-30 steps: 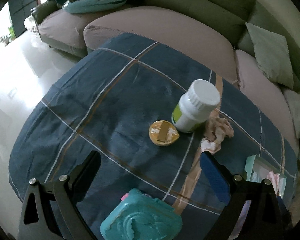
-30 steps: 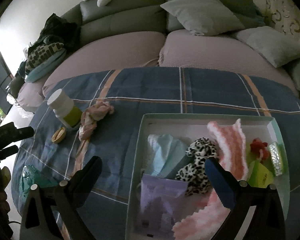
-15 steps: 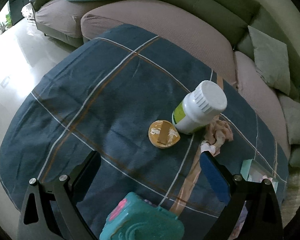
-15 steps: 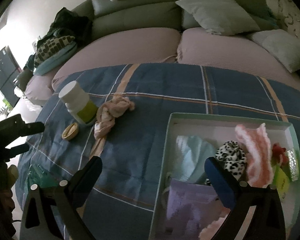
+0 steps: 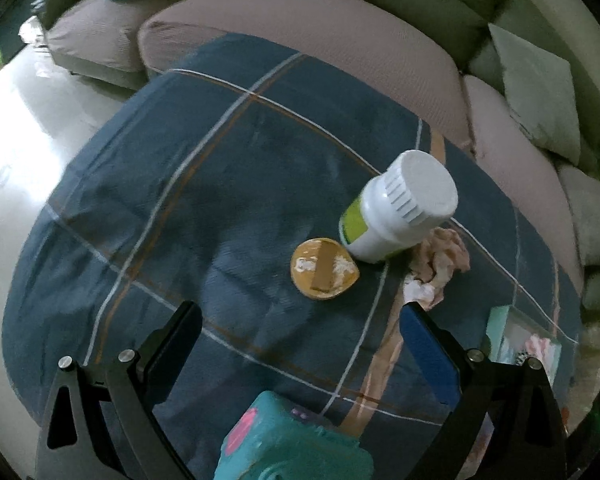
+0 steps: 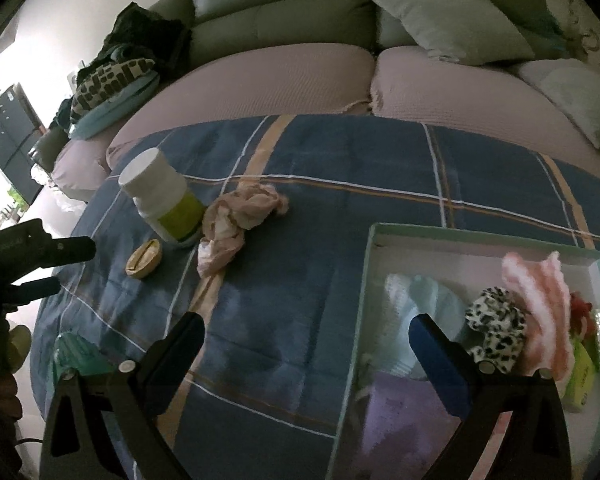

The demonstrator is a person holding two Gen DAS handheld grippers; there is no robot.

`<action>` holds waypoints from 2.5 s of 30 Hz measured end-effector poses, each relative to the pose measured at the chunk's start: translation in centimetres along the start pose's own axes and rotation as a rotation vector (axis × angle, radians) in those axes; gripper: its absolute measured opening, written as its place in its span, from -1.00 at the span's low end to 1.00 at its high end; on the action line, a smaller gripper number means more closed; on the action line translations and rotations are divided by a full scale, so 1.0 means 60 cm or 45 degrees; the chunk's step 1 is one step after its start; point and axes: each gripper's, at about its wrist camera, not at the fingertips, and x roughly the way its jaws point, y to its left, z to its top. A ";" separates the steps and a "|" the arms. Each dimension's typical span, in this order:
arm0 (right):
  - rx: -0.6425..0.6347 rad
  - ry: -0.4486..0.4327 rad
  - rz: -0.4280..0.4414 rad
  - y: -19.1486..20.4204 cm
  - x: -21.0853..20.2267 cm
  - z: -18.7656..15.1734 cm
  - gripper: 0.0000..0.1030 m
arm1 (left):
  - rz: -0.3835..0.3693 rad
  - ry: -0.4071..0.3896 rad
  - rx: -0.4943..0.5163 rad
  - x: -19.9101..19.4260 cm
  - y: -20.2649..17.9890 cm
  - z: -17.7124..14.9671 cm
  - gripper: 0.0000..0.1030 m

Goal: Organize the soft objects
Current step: 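Grasp the round orange case with the left gripper while the right gripper grasps the pink cloth scrunchie, then carry the orange case and pink scrunchie over the tray with both grippers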

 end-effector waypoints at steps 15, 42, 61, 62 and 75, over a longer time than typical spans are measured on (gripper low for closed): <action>-0.067 0.107 0.120 0.060 0.091 0.065 0.54 | 0.058 0.260 0.420 0.089 -0.058 0.055 0.88; -0.028 0.163 0.219 0.067 0.163 0.070 -0.50 | -0.004 0.318 0.381 0.165 -0.074 0.079 0.04; 0.035 0.061 0.274 0.030 0.079 0.041 -0.83 | -0.008 0.175 0.258 0.089 -0.026 0.036 0.04; 0.037 0.050 0.277 0.028 0.070 0.039 -0.84 | -0.010 0.157 0.252 0.077 -0.026 0.033 0.04; 0.111 -0.125 0.275 -0.024 -0.060 0.009 -0.84 | -0.109 -0.077 0.178 -0.056 -0.052 -0.046 0.04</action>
